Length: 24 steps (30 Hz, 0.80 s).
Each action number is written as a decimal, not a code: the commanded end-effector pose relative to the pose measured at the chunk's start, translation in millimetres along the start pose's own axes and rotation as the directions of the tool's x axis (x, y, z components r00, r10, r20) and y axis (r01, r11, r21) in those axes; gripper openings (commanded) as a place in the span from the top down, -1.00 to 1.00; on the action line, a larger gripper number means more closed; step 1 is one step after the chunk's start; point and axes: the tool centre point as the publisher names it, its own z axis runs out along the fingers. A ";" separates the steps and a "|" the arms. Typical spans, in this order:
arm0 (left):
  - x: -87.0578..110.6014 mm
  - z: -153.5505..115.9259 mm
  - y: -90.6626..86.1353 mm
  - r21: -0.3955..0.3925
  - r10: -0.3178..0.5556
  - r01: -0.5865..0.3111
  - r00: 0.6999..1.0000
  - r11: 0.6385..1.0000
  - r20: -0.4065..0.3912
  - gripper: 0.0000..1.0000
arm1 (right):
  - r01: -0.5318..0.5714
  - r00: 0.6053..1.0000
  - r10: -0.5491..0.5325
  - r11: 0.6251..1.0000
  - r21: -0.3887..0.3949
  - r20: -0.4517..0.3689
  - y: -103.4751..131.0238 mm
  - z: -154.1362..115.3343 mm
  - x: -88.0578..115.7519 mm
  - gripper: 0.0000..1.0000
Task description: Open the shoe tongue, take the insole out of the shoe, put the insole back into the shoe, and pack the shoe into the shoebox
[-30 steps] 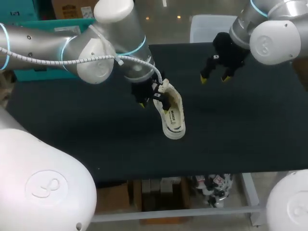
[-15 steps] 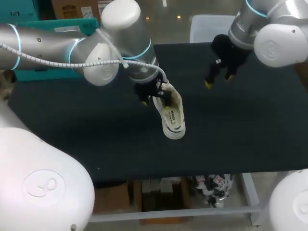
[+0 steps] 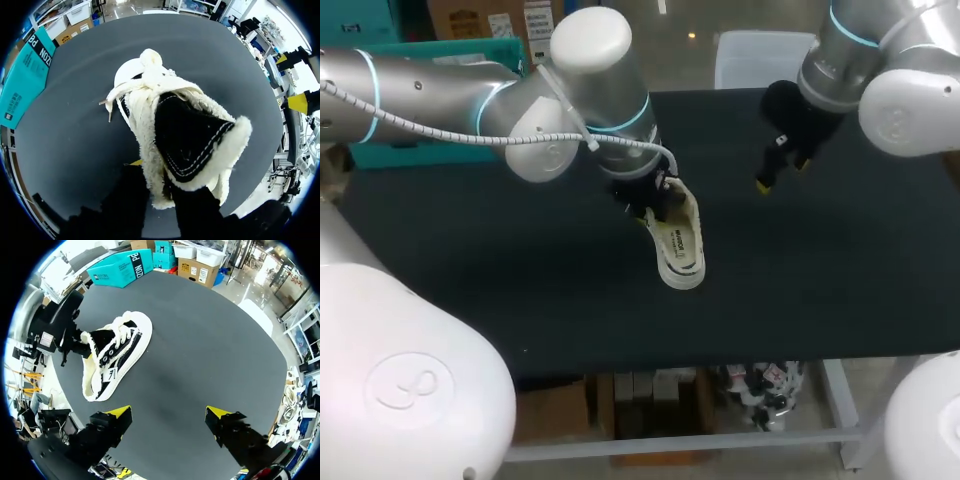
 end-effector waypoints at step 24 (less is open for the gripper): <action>-63.4 -75.9 -7.2 0.096 0.073 -0.065 0.994 0.993 -0.083 1.00 | 0.264 0.964 -0.265 0.955 0.134 -0.014 -14.0 -16.0 43.1 -1.00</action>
